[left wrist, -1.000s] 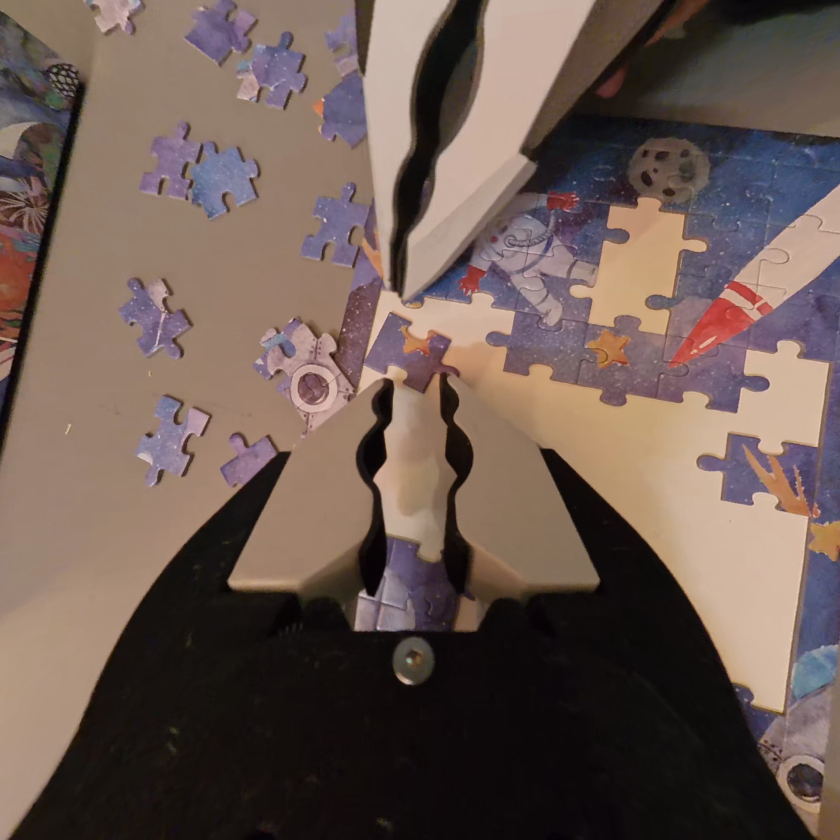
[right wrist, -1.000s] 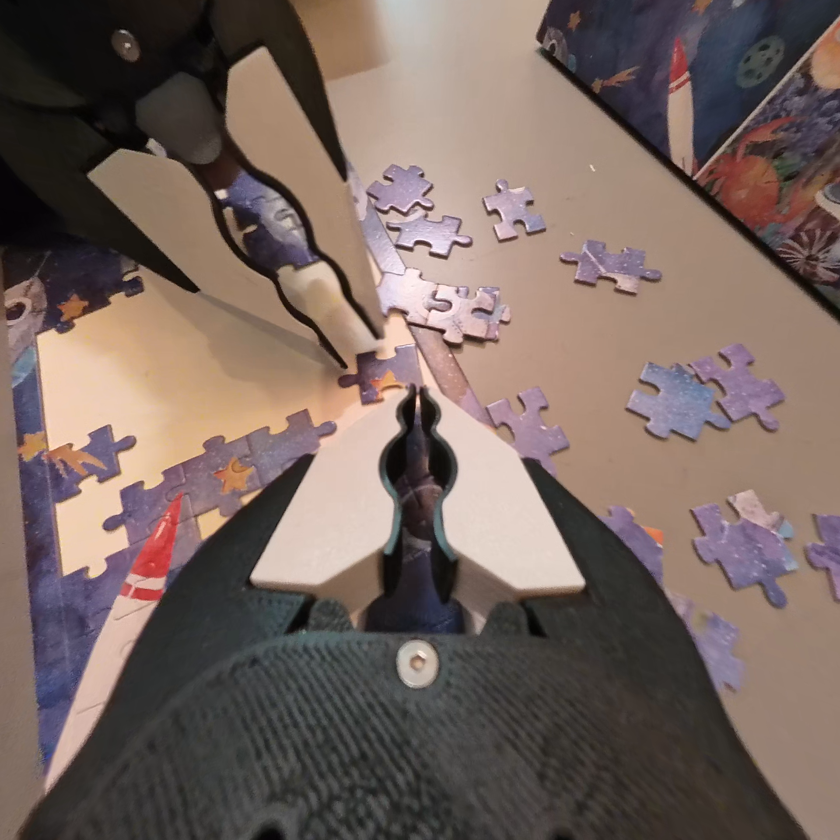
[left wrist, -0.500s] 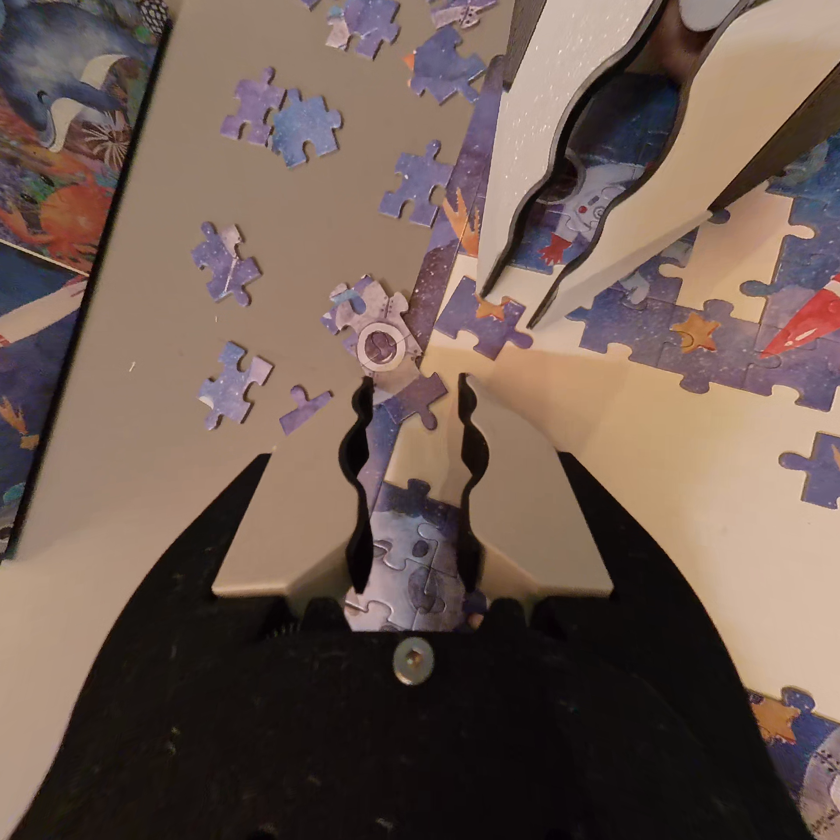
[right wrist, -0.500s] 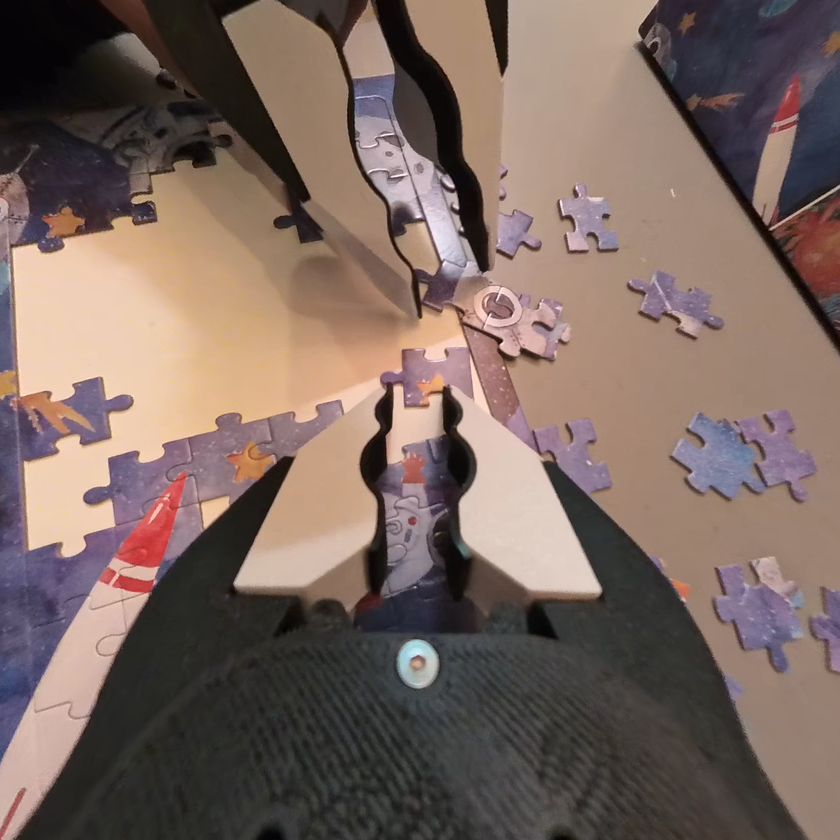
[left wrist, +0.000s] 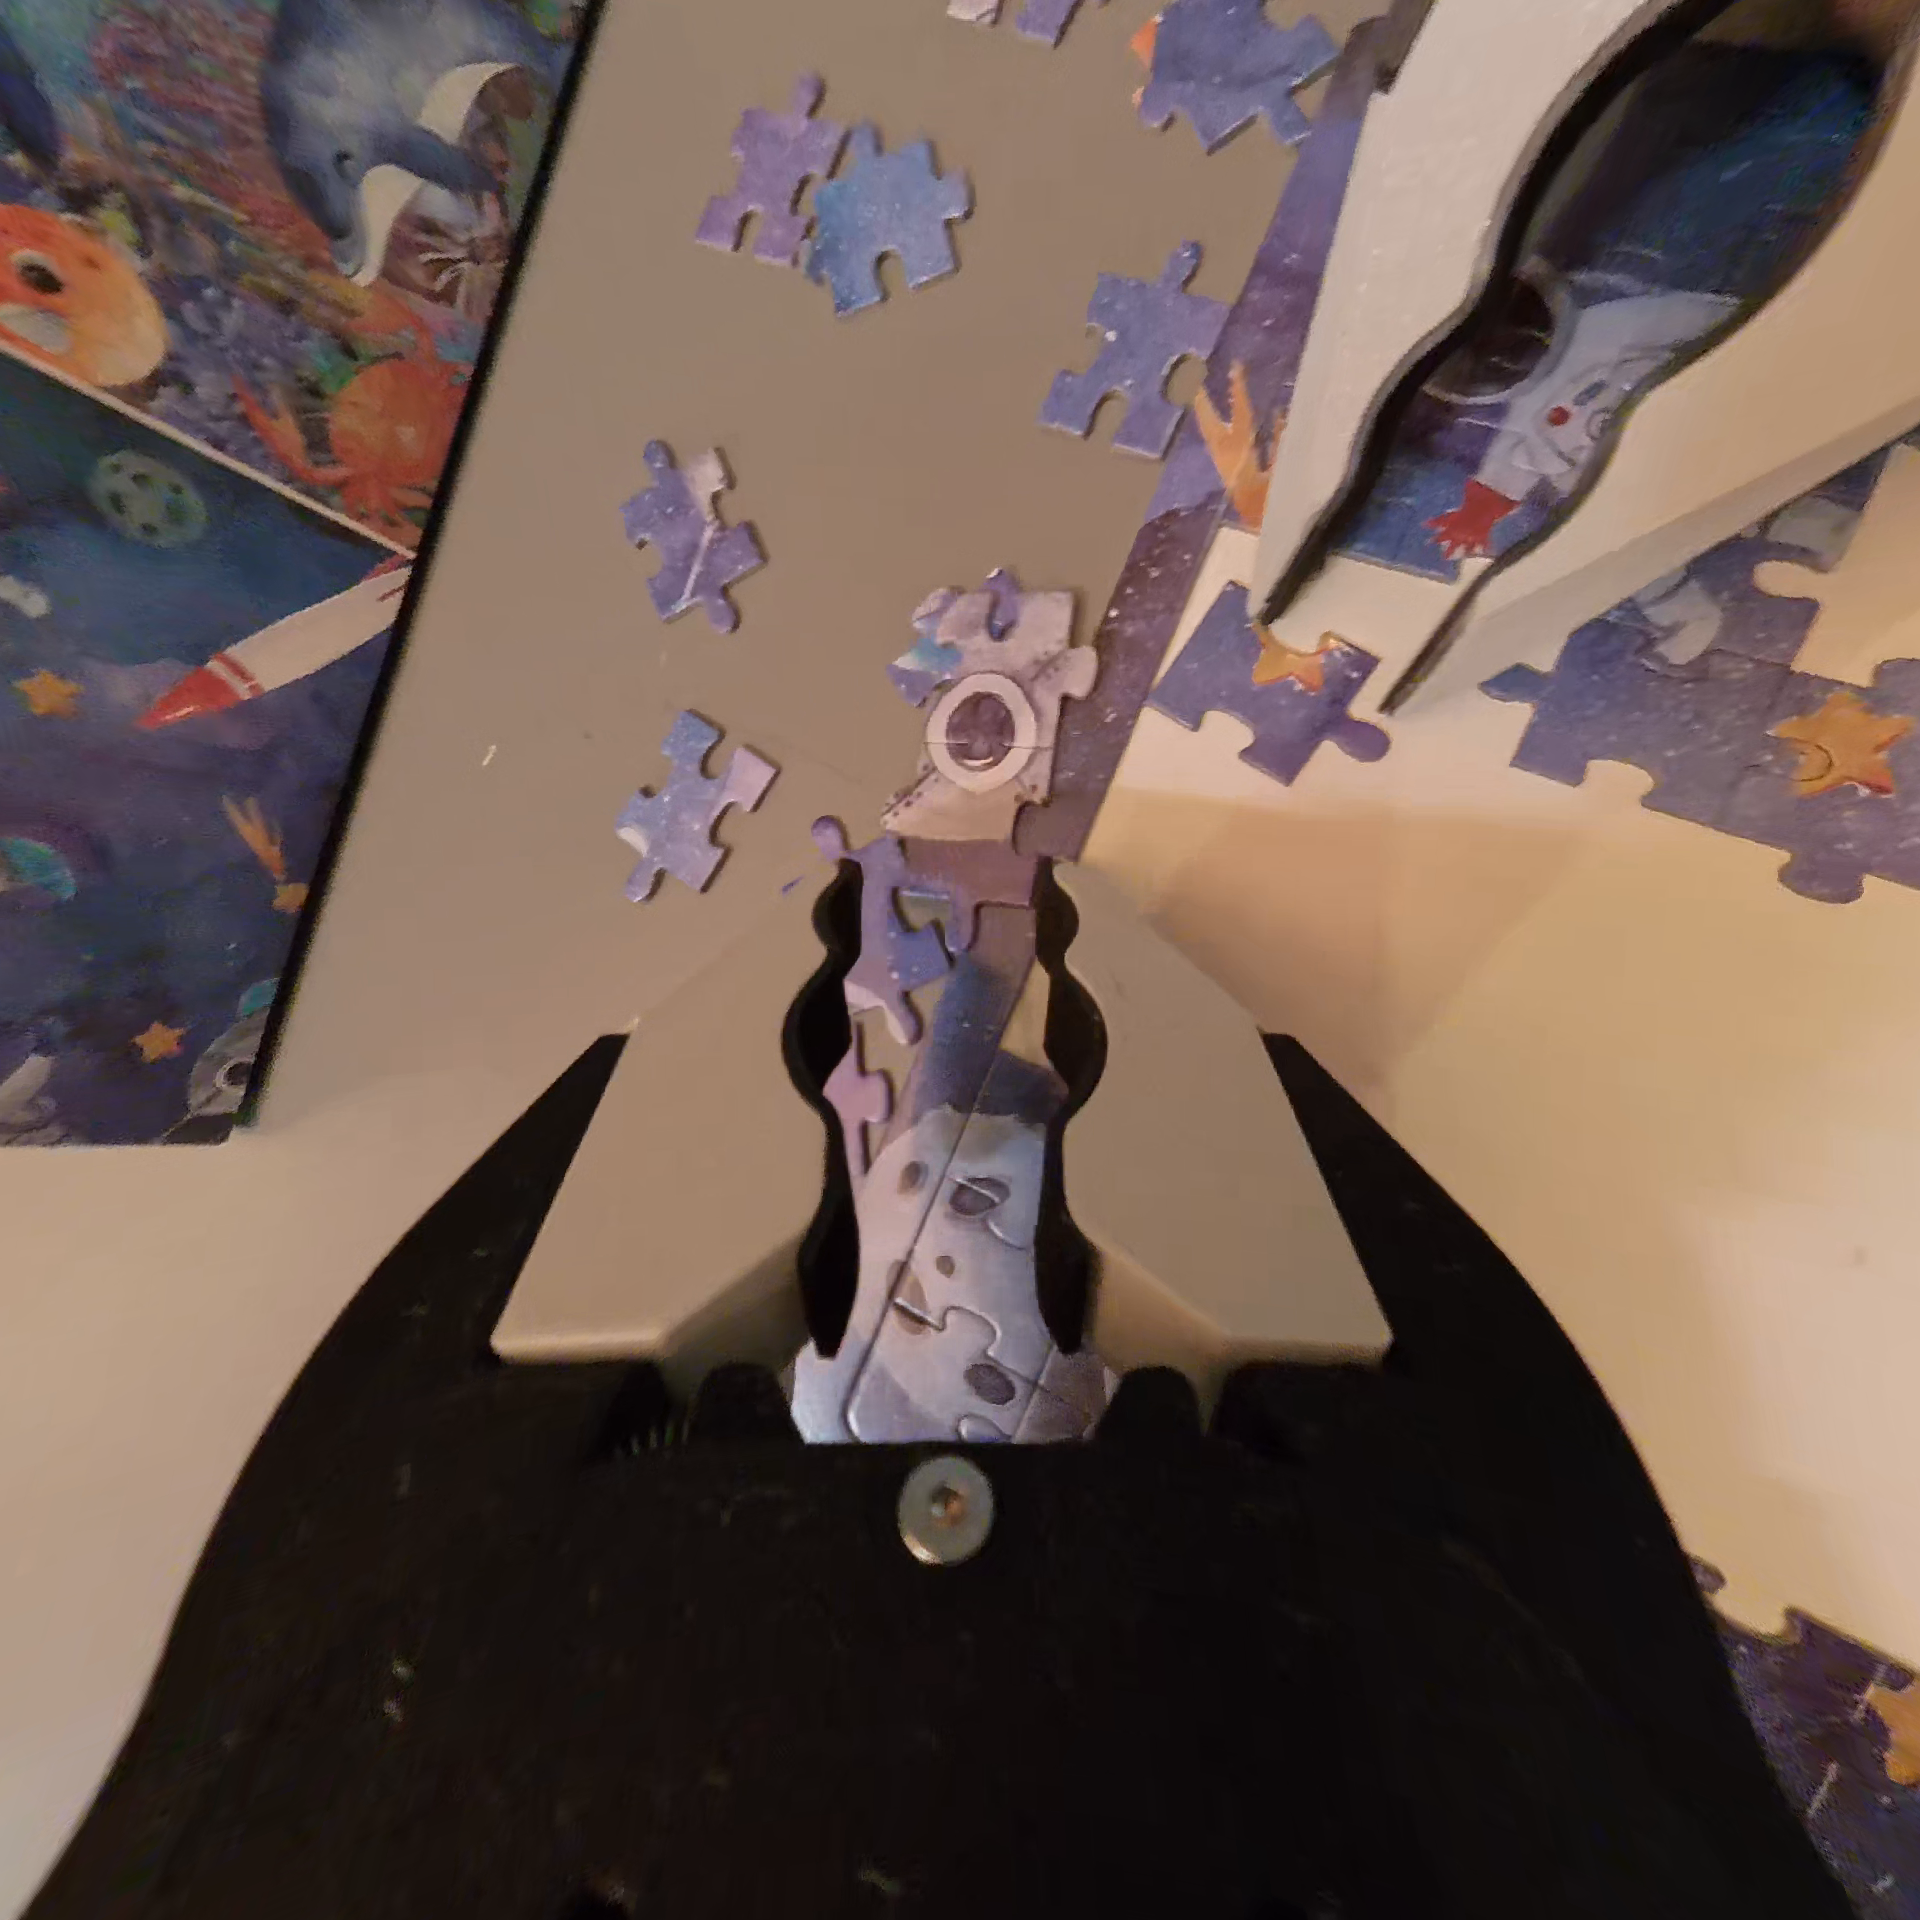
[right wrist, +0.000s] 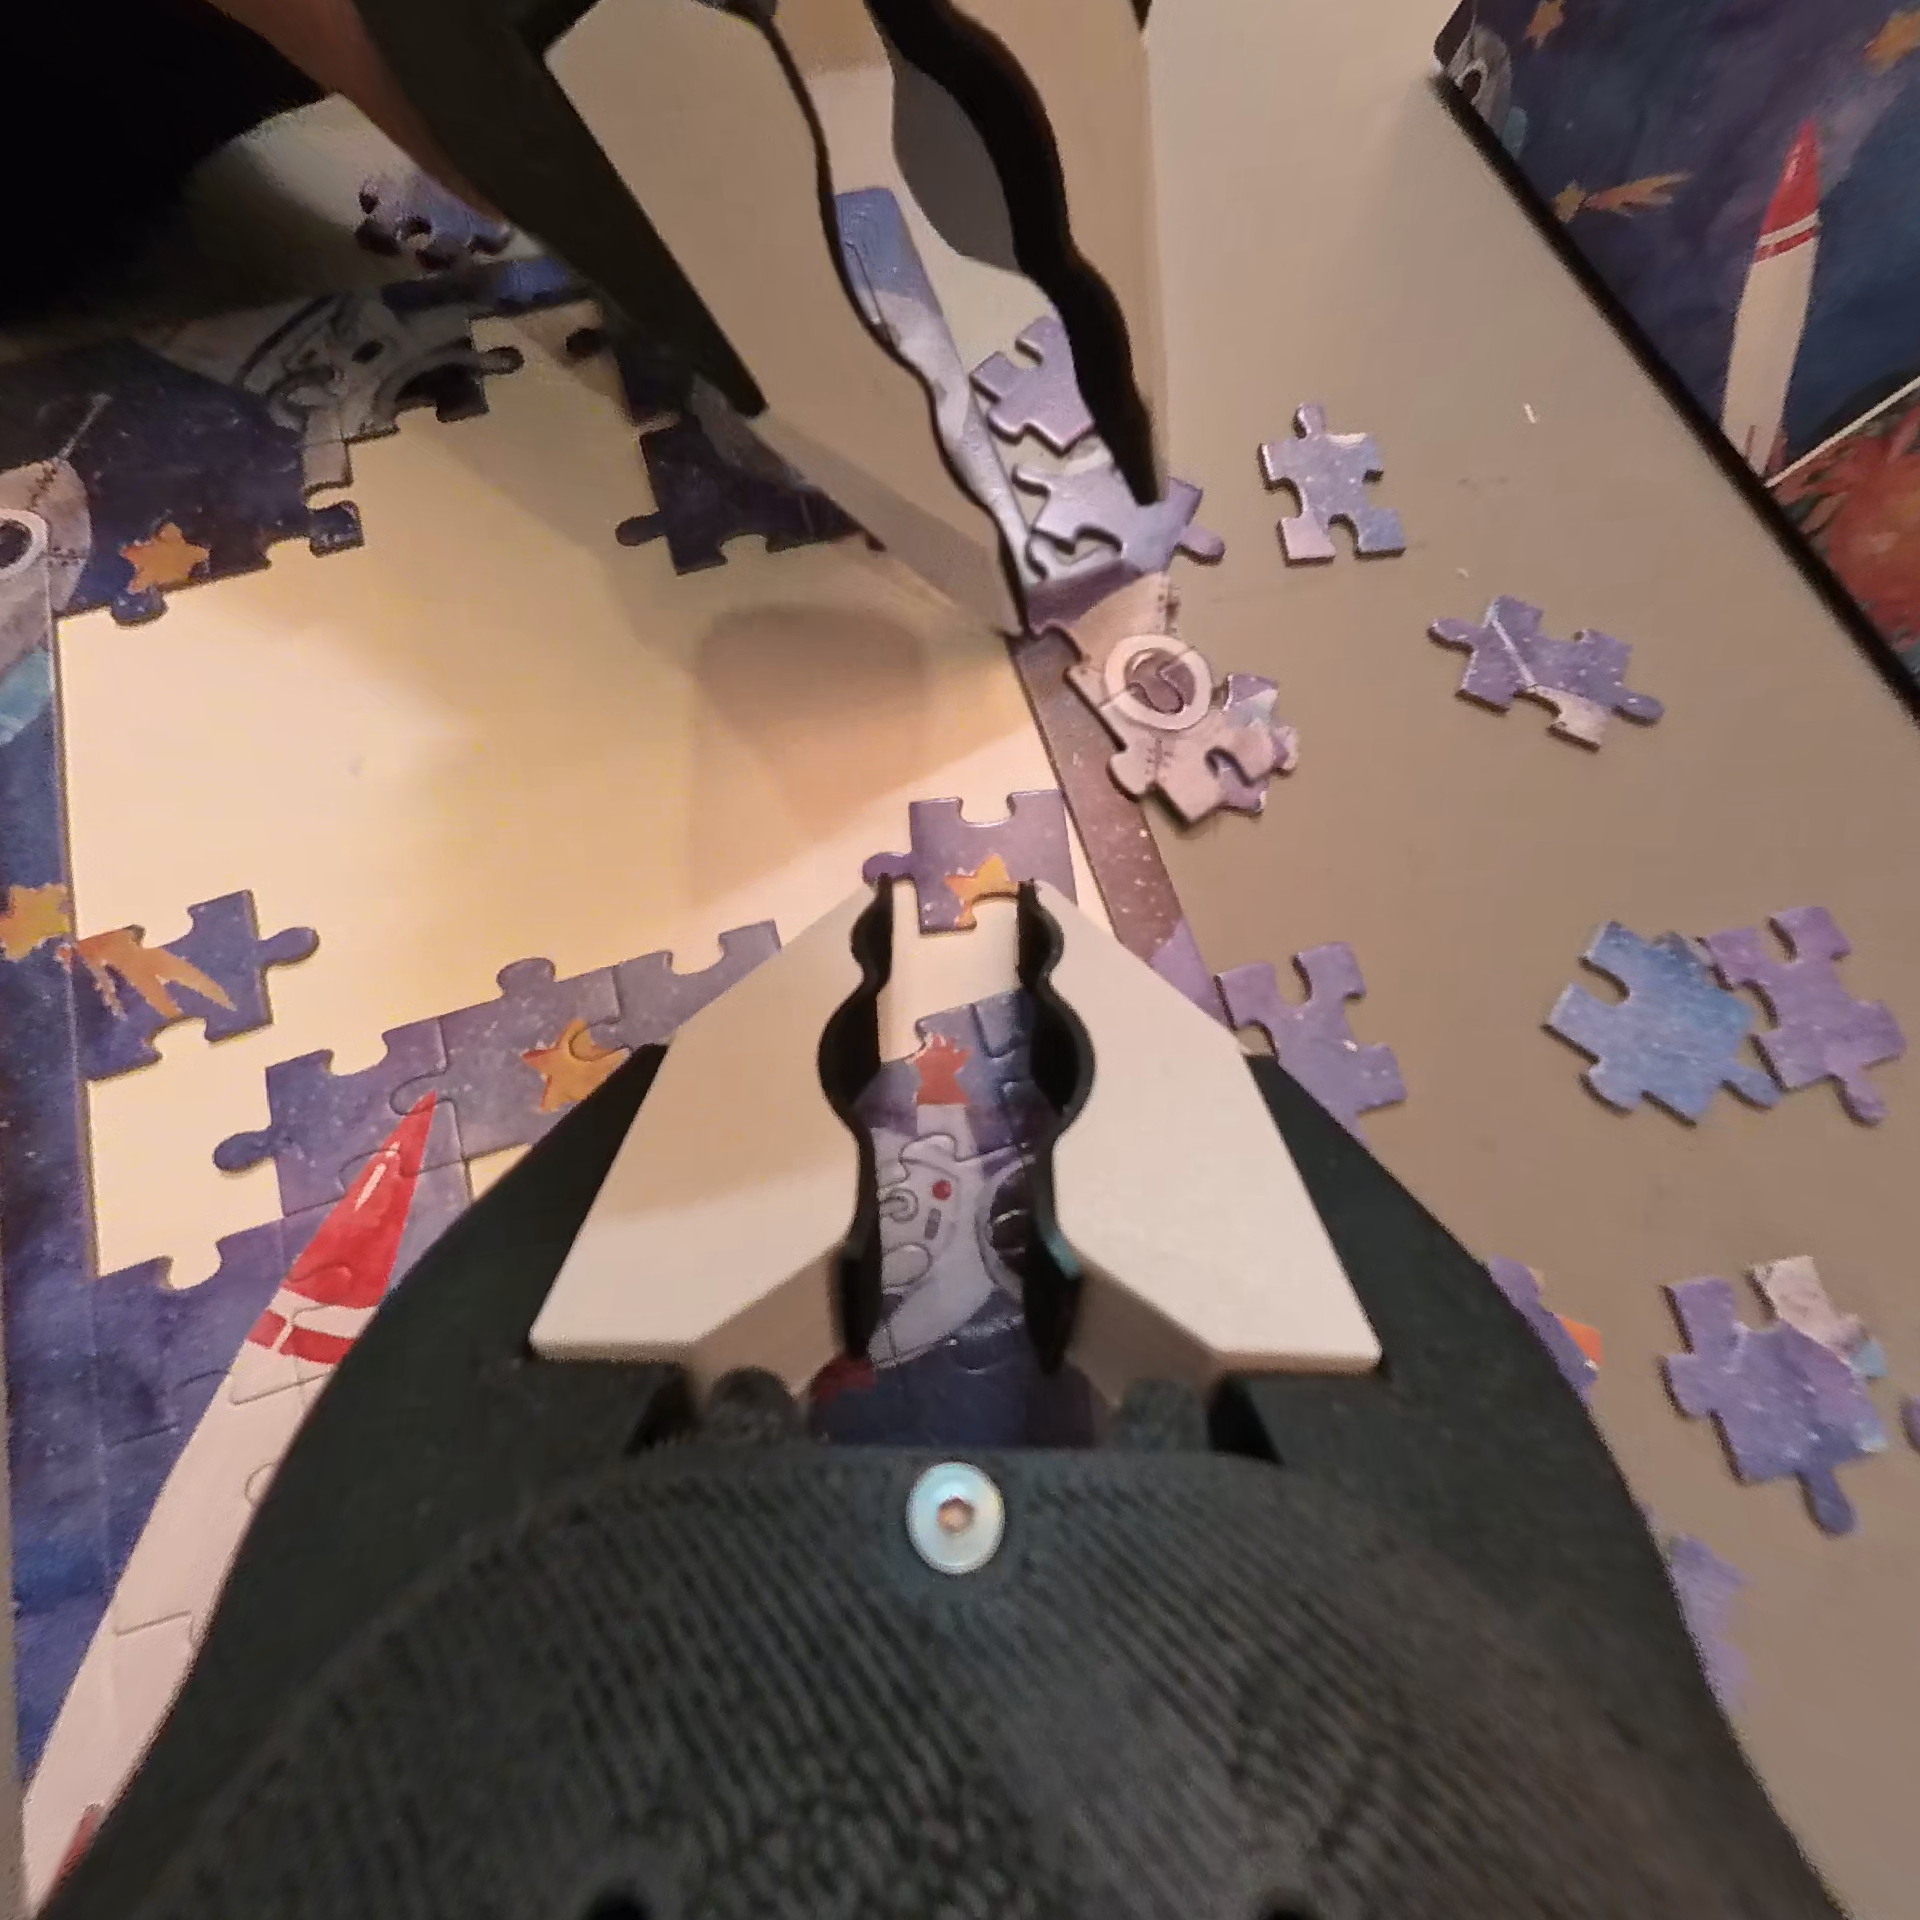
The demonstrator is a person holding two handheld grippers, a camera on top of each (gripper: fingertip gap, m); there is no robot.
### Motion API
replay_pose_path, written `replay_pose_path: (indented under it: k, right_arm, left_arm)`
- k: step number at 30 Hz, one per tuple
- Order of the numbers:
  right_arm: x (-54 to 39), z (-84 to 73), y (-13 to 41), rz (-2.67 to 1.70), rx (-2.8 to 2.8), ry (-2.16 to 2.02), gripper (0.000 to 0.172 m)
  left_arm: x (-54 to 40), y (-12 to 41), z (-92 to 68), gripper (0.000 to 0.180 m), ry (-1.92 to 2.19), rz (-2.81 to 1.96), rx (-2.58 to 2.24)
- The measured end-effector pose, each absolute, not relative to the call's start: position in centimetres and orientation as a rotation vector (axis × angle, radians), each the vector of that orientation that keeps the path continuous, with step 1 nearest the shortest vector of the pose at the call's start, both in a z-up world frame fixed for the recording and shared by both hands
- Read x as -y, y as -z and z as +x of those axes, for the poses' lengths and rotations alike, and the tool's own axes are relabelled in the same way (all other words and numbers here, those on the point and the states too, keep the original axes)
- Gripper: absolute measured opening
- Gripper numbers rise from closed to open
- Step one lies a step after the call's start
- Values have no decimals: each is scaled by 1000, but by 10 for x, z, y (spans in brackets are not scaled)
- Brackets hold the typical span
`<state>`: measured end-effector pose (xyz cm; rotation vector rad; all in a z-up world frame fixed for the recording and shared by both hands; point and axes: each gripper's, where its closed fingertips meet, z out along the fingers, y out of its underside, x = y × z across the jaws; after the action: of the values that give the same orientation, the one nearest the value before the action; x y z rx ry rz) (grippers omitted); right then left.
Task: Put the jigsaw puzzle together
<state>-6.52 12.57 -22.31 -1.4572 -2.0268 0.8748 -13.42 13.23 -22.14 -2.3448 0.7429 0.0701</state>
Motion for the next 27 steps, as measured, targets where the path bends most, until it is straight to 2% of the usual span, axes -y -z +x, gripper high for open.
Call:
replay_pose_path:
  k: [10,15,22,27]
  right_arm:
    - [-131,-63,224,-1474,2024,-843,22]
    - [-132,-64,224,-1464,2021,-825,23]
    - [-135,-64,224,-1530,1987,-855,29]
    - [-135,-65,224,-1548,1976,-882,28]
  left_arm:
    - [-136,223,-133,35,-50,-2338,-703]
    - [-142,222,-139,24,-95,-2325,-638]
    - [-124,221,-93,24,185,-2297,-818]
    - [-116,228,-82,28,243,-2320,-882]
